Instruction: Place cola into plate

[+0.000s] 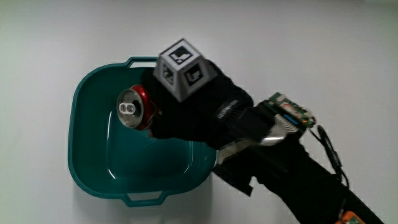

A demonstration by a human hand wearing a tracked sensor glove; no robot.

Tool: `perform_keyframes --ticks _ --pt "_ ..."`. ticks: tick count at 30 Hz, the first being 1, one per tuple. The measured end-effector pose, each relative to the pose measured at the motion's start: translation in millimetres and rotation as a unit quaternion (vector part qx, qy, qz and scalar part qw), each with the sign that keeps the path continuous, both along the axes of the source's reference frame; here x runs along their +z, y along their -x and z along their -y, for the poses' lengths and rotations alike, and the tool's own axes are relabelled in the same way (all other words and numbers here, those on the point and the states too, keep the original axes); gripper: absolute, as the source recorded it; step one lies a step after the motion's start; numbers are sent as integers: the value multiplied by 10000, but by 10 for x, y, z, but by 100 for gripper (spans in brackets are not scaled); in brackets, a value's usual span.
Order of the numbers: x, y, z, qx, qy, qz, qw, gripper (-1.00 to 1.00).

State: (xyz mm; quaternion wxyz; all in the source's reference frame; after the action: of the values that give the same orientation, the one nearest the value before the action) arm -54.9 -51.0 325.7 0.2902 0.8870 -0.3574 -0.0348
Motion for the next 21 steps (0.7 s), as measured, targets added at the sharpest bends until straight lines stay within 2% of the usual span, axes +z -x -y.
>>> perform_keyframes --ticks 2,4,6,8,9,10,11,13,14,15,16,21 --pt "35 122 -71 -112 -208 -373 9990 0" --pt "70 244 -142 -224 -415 -745 9961 0" --pt "142 347 -224 -325 -753 -1304 9881 0" --pt "215 450 -307 -424 -1088 -1858 9756 0" --pt "213 480 -338 -480 -1105 -1798 9763 0" --pt "242 516 -366 -592 -1029 -1752 9774 0" --pt "273 550 -396 -715 -925 -1602 9801 0" --pt "290 591 -437 -818 -814 -1491 9821 0" --pt "338 610 -451 -825 -797 -1667 9793 0" --pt "346 625 -469 -868 -872 -1627 9790 0" --pt "376 640 -480 -907 -818 -1735 9772 0" --pt "401 663 -494 -920 -871 -1757 9763 0"
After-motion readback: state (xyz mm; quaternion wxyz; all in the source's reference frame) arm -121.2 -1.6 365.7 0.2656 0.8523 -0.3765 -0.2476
